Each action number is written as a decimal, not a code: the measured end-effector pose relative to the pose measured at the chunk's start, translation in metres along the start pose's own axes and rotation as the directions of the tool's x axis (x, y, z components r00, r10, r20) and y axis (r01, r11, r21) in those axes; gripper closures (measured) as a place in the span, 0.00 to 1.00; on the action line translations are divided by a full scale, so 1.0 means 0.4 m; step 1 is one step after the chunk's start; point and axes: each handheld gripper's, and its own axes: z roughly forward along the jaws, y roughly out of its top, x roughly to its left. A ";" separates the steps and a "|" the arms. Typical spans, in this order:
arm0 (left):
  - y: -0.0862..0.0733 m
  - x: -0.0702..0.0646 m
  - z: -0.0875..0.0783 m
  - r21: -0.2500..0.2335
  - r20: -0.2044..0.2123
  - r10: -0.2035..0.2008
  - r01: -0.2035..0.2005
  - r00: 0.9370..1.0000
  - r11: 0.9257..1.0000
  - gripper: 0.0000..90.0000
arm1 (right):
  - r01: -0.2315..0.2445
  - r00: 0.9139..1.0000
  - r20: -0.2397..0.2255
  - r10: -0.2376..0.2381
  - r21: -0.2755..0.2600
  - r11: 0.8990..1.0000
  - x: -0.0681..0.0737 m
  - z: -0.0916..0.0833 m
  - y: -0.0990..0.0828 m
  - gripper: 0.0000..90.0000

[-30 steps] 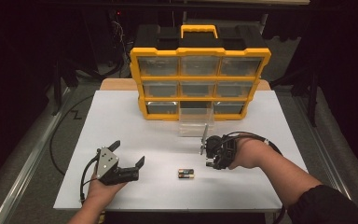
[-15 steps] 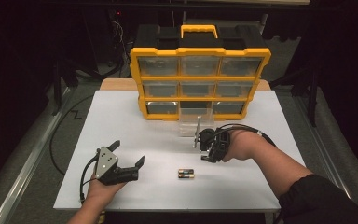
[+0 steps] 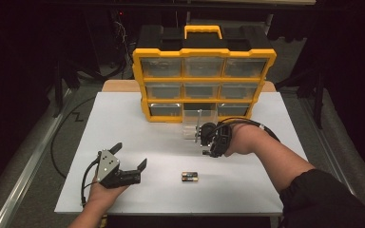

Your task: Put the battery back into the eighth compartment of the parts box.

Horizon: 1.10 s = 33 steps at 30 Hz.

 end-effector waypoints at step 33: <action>-0.001 0.009 -0.003 -0.006 -0.010 -0.013 0.013 1.000 1.000 0.01 | -0.041 0.997 0.063 0.040 0.001 0.999 -0.110 -0.068 0.018 0.88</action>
